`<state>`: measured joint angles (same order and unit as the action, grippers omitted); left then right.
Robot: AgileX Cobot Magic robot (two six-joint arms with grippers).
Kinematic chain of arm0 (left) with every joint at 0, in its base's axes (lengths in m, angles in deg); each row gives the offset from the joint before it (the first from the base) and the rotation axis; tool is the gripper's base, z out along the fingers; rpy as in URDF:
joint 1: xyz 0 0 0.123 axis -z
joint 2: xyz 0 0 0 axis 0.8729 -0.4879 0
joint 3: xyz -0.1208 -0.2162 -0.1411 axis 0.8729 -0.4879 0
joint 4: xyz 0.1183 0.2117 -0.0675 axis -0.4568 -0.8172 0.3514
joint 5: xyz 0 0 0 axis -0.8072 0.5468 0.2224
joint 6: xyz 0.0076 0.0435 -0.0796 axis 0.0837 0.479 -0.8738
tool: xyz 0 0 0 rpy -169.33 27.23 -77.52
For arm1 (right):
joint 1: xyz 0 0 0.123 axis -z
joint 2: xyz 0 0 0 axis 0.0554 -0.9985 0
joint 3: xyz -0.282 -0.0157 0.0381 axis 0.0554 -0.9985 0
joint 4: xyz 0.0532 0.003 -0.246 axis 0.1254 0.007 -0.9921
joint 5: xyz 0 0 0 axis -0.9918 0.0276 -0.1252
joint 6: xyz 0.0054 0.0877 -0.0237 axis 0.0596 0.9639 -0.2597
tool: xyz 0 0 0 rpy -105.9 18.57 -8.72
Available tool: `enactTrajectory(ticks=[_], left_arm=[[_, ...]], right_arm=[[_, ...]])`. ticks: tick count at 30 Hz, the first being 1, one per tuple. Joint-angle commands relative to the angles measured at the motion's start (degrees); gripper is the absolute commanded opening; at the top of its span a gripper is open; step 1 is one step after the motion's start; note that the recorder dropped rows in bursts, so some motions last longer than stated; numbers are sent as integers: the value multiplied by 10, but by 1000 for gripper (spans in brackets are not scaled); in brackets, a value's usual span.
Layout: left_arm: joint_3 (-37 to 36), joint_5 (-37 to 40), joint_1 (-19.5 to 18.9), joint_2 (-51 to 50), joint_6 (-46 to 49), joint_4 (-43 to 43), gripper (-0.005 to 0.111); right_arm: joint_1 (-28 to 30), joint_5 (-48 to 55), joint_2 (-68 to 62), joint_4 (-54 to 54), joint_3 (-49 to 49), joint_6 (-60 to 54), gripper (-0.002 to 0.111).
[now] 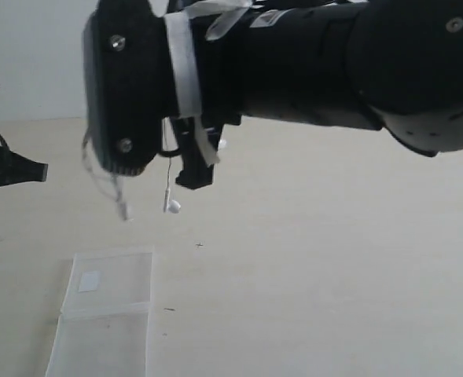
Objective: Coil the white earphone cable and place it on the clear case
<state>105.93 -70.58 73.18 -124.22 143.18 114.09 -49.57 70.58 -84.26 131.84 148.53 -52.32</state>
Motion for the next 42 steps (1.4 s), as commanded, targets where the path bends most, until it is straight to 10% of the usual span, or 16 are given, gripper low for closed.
enactTrajectory(ticks=[1, 9, 42], left_arm=[[-2, 104, -78, 4, -7, -4, 0], [-11, 206, -140, 3, -24, -4, 0], [-60, 275, -141, 3, -23, -4, 0]], right_arm=[[-50, -6, -9, 0, 4, 2, 0], [-106, -21, -36, 42, 4, 5, 0], [-156, -43, -185, 104, 4, 3, 0]])
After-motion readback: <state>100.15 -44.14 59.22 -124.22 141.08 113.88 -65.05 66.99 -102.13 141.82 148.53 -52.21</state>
